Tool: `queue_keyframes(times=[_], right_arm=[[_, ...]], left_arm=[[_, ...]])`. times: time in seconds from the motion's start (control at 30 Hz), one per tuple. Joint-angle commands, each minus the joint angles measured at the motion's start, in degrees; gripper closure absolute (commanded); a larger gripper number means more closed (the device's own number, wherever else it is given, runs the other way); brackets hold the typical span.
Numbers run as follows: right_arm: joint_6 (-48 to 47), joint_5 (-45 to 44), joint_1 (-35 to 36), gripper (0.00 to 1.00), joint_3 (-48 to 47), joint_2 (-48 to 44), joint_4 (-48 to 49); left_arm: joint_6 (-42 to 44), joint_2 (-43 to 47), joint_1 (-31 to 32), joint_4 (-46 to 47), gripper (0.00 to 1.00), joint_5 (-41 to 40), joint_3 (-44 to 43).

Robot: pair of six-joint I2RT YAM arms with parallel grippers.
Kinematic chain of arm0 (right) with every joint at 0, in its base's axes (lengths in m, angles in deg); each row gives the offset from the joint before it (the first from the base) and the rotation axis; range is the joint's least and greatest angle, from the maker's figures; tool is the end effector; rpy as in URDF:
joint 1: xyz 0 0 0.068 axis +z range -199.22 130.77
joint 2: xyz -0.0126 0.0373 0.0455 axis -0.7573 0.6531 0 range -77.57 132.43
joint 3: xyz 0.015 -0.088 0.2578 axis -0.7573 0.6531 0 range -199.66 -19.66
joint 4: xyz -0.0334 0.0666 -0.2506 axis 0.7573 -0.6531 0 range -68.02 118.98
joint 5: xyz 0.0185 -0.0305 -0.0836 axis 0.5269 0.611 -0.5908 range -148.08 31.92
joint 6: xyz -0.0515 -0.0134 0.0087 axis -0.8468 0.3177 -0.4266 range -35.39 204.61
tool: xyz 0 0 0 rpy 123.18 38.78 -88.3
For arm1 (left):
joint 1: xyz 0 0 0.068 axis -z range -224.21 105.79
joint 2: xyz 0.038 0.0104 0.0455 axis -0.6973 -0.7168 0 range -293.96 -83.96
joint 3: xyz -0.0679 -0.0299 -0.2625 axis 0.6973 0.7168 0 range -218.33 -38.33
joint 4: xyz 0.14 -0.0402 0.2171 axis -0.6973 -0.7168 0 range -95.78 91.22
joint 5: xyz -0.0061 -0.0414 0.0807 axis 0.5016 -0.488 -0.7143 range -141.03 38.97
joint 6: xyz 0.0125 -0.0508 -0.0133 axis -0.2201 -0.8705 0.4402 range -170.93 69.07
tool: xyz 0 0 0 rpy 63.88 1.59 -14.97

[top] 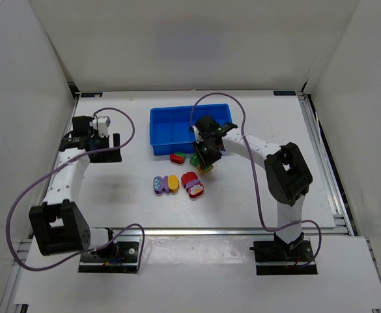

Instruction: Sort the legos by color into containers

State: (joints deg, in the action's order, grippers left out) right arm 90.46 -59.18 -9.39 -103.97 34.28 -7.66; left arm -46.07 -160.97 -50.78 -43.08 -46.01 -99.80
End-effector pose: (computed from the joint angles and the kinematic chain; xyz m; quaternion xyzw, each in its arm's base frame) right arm 0.3161 0.2627 0.1998 -0.2828 0.9328 0.0780 0.2095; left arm 0.2663 0.0276 0.2683 -0.0030 0.9647 -0.0162 0.2629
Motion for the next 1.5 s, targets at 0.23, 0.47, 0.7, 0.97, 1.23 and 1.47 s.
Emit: queue_keyframes(times=[0.23, 0.47, 0.7, 0.97, 1.23, 1.47], right_arm=[[8.6, 53.5, -13.5, 0.89, -21.2, -4.6, 1.4], [35.7, 75.7, -14.4, 0.91, -16.9, 2.7, 30.4], [47.1, 78.9, -11.8, 0.88, -21.6, 7.3, 41.6], [54.2, 78.9, -11.6, 0.88, -21.3, 8.9, 47.3], [54.5, 79.5, -11.9, 0.88, -20.7, 8.0, 46.4], [56.0, 79.5, -11.6, 0.88, -20.0, 8.1, 47.2]], left_arm=[[6.9, 23.8, -0.2, 2.2, 0.01, 50.0, 1.3], [-3.7, 21.8, 2.4, 14.5, 0.01, 57.7, 3.3], [-7.7, 15.6, 6.4, 30.0, 0.02, 56.0, 2.5], [7.5, 8.7, 18.8, 30.2, 0.1, 40.1, -1.2], [14.6, 9.5, 29.1, 36.5, 0.09, 26.5, 4.1], [15.7, 8.8, 34.3, 42.6, 0.12, 11.2, 6.5]])
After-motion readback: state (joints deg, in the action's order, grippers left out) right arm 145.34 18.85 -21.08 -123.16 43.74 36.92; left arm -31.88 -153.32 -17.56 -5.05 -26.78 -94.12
